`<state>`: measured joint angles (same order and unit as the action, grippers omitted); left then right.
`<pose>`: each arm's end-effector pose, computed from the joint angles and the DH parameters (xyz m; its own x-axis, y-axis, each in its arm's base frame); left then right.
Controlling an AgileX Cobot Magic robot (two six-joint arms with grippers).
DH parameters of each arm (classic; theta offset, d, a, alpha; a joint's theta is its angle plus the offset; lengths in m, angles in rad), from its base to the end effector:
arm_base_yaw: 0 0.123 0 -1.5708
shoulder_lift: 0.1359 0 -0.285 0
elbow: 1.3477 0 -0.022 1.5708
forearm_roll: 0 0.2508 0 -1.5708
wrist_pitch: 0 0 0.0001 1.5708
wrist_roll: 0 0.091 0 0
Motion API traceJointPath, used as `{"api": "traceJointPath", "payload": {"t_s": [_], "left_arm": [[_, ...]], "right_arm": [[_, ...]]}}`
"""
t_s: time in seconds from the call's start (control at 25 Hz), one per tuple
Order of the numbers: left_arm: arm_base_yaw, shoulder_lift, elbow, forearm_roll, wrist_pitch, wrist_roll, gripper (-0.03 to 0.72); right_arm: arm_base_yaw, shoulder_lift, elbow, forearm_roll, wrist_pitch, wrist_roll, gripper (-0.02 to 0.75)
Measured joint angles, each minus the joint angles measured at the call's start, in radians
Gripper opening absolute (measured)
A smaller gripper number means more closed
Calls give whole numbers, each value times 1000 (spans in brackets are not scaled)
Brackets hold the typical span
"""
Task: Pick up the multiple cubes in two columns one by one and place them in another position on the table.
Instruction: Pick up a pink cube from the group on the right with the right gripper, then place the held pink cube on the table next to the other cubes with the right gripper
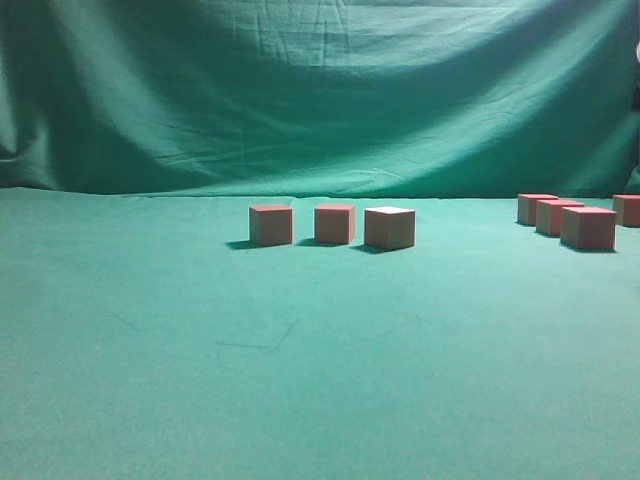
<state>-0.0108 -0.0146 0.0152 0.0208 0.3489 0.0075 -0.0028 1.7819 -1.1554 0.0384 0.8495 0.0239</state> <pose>0.0529 0.0001 0.1774 -0.2590 0.0298 -0.9654 0.0109 0.9995 0.0280 0.3398 0.0017 0.1916 -0.9823 0.0520 -0.1797 0.0460 0.9982 0.0372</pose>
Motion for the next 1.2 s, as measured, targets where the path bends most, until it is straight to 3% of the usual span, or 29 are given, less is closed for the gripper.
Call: {"api": "traceJointPath", "payload": {"t_s": [0.12,0.24,0.48,0.64,0.84,1.2], "left_arm": [[0,0,0,0,0,0,0],[0,0,0,0,0,0,0],[0,0,0,0,0,0,0],[0,0,0,0,0,0,0],[0,0,0,0,0,0,0],[0,0,0,0,0,0,0]], "right_arm": [[61,-77,0,26,56,0,265],[176,-152,0,57,90,0,265],[521,-219,-16,113,97,-6,265],[698,-178,-107,123,109,-1,265],[787,-62,-311,126,113,37,265],[798,273,-626,73,178,232,265]]}}
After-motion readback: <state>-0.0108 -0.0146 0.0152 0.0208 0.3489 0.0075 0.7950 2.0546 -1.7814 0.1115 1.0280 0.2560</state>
